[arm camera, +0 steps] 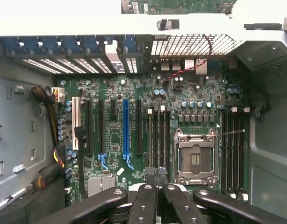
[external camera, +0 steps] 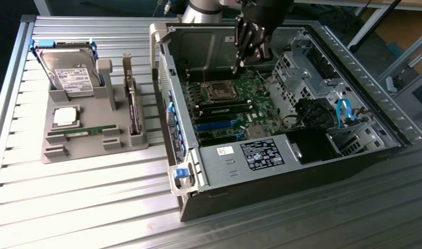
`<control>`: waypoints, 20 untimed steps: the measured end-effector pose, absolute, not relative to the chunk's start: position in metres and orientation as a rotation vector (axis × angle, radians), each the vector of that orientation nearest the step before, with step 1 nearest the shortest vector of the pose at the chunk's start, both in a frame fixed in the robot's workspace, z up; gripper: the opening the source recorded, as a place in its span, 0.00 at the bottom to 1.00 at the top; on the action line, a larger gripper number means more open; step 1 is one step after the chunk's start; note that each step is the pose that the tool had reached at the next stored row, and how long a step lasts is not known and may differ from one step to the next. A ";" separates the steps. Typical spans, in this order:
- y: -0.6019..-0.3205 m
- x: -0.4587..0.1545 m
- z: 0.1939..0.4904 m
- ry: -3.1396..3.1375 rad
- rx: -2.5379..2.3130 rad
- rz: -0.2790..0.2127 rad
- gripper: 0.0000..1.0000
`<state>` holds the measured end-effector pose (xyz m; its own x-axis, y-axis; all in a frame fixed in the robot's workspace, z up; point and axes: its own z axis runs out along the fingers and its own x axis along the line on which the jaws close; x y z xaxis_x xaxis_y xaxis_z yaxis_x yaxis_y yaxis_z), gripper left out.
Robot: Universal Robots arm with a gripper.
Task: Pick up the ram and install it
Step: 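Press down the ram until it locks into place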
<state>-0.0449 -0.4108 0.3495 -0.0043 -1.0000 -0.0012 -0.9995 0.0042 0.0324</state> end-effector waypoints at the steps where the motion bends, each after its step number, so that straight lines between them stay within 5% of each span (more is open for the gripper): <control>1: -0.411 -0.043 0.350 -2.210 2.201 -0.037 0.10; 20: -0.411 -0.030 0.349 -2.210 2.201 -0.037 0.10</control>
<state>-0.0296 -0.4107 0.3495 -0.0043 -1.0000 -0.0012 -0.9995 0.0042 0.0324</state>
